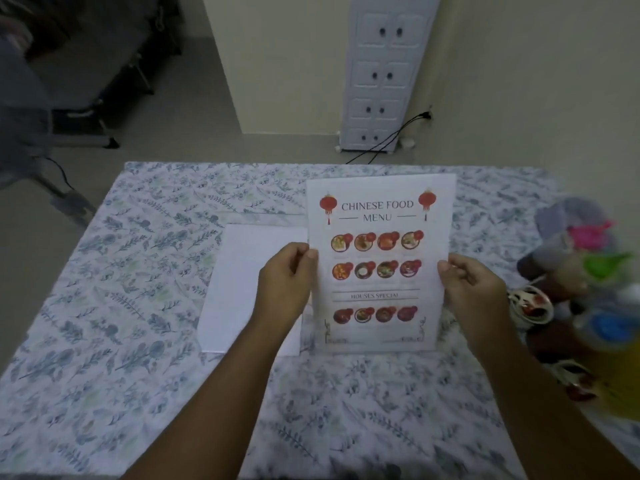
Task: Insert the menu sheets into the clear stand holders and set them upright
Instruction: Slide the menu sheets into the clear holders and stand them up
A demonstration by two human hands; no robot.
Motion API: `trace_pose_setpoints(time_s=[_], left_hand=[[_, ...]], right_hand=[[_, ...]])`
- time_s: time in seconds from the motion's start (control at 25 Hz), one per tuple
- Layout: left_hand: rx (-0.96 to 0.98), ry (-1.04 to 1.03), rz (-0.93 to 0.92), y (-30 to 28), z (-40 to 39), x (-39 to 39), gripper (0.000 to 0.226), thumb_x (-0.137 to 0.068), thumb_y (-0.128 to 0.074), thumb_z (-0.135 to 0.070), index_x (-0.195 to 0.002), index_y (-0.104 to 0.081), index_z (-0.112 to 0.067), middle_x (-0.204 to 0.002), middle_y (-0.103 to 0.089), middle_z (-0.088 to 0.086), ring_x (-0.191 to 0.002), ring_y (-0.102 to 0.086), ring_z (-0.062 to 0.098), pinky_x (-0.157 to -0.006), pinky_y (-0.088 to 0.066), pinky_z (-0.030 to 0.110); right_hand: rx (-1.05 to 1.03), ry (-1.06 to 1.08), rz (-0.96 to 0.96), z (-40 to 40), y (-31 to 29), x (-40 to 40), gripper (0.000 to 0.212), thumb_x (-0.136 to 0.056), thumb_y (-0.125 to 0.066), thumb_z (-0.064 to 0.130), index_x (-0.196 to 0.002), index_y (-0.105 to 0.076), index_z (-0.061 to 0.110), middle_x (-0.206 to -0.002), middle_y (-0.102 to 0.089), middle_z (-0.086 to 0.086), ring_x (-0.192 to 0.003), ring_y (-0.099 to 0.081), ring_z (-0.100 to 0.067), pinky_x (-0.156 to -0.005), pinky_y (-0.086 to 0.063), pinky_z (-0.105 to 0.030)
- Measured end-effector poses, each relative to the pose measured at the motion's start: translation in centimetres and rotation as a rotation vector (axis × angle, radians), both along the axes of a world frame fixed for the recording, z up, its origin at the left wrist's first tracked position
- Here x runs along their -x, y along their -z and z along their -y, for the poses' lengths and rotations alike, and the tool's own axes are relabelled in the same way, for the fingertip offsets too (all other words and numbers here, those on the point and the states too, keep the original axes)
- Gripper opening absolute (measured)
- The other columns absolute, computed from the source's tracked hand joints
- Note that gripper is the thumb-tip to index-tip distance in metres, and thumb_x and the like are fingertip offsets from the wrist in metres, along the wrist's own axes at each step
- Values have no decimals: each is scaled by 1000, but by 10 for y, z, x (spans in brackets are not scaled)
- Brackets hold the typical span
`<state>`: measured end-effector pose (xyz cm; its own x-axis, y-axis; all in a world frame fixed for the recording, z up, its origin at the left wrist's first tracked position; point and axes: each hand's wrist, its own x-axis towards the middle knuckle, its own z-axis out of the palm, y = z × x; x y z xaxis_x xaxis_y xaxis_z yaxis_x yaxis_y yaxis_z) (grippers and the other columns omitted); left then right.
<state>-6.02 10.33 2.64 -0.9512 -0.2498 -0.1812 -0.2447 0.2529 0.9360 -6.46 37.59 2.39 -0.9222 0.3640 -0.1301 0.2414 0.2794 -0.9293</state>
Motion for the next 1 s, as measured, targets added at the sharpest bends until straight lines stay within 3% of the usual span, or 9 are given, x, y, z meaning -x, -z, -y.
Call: trace_pose_setpoints(time_s=[0.12, 0.24, 0.36, 0.44, 0.52, 0.64, 0.72, 0.88, 1.0], left_hand=[[21, 3, -95, 6, -29, 10, 17, -100, -59, -34, -93, -73, -33, -99, -81, -9, -96, -76, 17, -88, -63, 48], [18, -15, -141, 20, -51, 8, 21, -102, -58, -28, -110, -78, -26, -105, -80, -10, -102, -76, 13, -92, -63, 45], [57, -59, -155, 30, -66, 1, 23, -103, -57, -29, -113, -78, -25, -100, -77, -25, -100, -75, 5, -90, -63, 34], [87, -78, -172, 29, -71, -1, 22, -104, -56, -31, -111, -77, -31, -94, -75, -34, -97, -73, -1, -85, -61, 26], [95, -89, -176, 27, -74, -1, 21, -104, -55, -32, -108, -76, -32, -93, -75, -30, -96, -74, 2, -84, -61, 25], [106, -118, -170, 26, -77, -3, 25, -105, -54, -32, -110, -76, -22, -96, -77, -18, -95, -75, 9, -84, -63, 30], [120, -126, -185, 28, -79, -5, 26, -105, -54, -32, -109, -76, -20, -95, -77, -14, -93, -75, 13, -83, -63, 32], [154, -105, -167, 20, -77, -5, 27, -105, -53, -31, -112, -76, -19, -93, -74, -17, -93, -73, 10, -84, -62, 27], [181, -42, -143, 13, -71, -20, 34, -107, -48, -32, -130, -71, -22, -117, -73, -16, -109, -67, 1, -90, -52, 9]], right_hand=[[73, 22, -103, -25, 4, 3, 14, -97, -65, 16, -102, -70, 28, -86, -73, 18, -77, -73, 0, -69, -59, -21], [77, 36, -142, -40, 22, 5, 19, -97, -63, 11, -107, -70, 25, -77, -72, 30, -75, -69, 12, -65, -55, -10], [60, 60, -157, -48, 43, 4, 27, -97, -65, 15, -123, -70, 15, -99, -75, 14, -79, -69, 10, -70, -54, -7], [13, 70, -148, -49, 52, 6, 34, -96, -66, 21, -127, -69, 8, -111, -76, -2, -88, -71, -6, -77, -56, -15], [-9, 72, -151, -49, 55, 8, 36, -96, -65, 25, -128, -69, 8, -113, -76, -6, -94, -72, -17, -80, -59, -27], [-16, 55, -163, -49, 55, 6, 34, -97, -64, 28, -125, -72, 11, -104, -78, -3, -88, -73, -13, -72, -61, -22], [-16, 56, -168, -49, 53, 3, 33, -97, -63, 31, -124, -73, 13, -102, -78, -1, -88, -73, -13, -72, -62, -26], [-46, -6, -117, -47, 44, 0, 35, -99, -58, 36, -126, -70, 19, -108, -76, -2, -94, -73, -17, -71, -59, -27], [-251, -45, -176, -36, 32, -26, 47, -99, -54, 42, -140, -58, 21, -135, -63, -5, -127, -56, -25, -100, -50, -43]])
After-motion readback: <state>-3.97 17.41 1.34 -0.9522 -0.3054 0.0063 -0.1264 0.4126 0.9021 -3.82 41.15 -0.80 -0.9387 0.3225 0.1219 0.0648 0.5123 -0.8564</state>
